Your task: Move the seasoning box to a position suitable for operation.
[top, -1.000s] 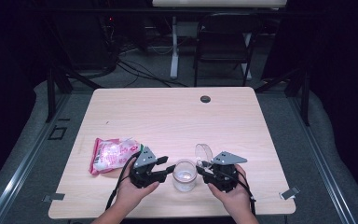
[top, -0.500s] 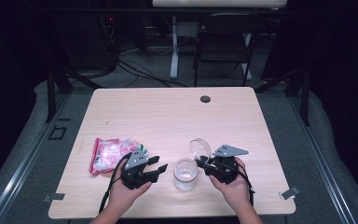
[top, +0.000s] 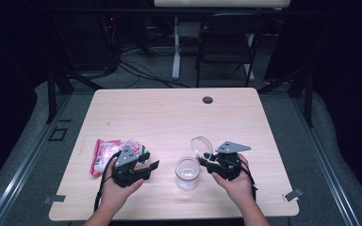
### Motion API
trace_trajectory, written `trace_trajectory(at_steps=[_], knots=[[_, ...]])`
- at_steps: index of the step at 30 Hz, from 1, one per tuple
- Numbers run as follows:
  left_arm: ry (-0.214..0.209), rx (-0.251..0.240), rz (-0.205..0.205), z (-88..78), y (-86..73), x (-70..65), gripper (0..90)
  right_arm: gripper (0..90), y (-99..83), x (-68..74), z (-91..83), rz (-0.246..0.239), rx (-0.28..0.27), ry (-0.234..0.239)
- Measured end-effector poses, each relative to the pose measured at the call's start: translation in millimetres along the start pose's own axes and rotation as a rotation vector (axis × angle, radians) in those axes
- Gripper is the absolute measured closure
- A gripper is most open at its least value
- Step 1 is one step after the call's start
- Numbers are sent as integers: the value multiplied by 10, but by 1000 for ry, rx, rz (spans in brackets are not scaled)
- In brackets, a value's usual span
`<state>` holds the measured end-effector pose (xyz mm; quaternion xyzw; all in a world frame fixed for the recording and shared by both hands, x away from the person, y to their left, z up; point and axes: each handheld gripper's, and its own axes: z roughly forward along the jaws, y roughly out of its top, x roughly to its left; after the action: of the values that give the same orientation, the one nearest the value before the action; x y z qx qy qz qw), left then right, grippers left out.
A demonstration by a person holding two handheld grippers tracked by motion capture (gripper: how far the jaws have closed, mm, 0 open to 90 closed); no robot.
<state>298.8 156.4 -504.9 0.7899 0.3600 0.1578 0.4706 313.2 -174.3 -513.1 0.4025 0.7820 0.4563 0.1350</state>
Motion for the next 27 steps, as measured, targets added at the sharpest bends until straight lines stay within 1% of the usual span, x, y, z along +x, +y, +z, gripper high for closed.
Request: trace_trajectory(at_steps=[4, 5, 6, 7, 8, 11, 12, 13, 14, 16, 17, 18, 19, 20, 21, 23, 25, 26, 27], knots=[[8, -12, -10, -14, 10, 39, 507, 636, -28, 9, -38, 7, -6, -7], [11, -8, -10, -20, 15, 53, 504, 641, -36, 11, -49, 11, -8, -6], [16, -16, -15, -17, 14, 62, 503, 661, -43, 11, -59, 14, -7, -10], [17, -13, -13, -21, 18, 76, 502, 677, -46, 13, -71, 23, -5, -9], [18, -12, -17, -23, 20, 86, 501, 698, -46, 14, -79, 31, -10, 0], [25, -18, -24, -27, 14, 117, 499, 745, -31, 19, -100, 32, -6, 9], [27, -14, -22, -33, 13, 129, 497, 746, -24, 18, -92, 43, -13, 15], [34, -16, -24, -38, 7, 139, 496, 750, -15, 14, -85, 48, -9, 6], [39, -17, -20, -46, 2, 153, 496, 757, -11, 10, -66, 54, -19, 10], [46, -23, -23, -76, -11, 180, 490, 759, 2, -15, -55, 49, -11, 16], [52, -28, -24, -94, -17, 195, 488, 757, 5, -33, -49, 55, -14, 21], [59, -32, -28, -116, -22, 212, 488, 755, 14, -77, -35, 74, -15, 38], [66, -35, -29, -139, -27, 233, 488, 755, 14, -77, -35, 74, -15, 38], [74, -37, -34, -163, -33, 255, 488, 755, 27, -110, -15, 89, -23, 52], [85, -41, -41, -182, -42, 276, 488, 755, 27, -110, -15, 89, -23, 52], [109, -35, -48, -216, -66, 324, 488, 751, 39, -137, 1, 95, -25, 61], [132, -18, -53, -241, -95, 371, 489, 745, 51, -153, 12, 98, -25, 62], [144, -14, -58, -264, -130, 418, 489, 737, 69, -164, 21, 101, -28, 65], [144, -14, -58, -264, -130, 418, 489, 737, 69, -164, 21, 101, -28, 65]])
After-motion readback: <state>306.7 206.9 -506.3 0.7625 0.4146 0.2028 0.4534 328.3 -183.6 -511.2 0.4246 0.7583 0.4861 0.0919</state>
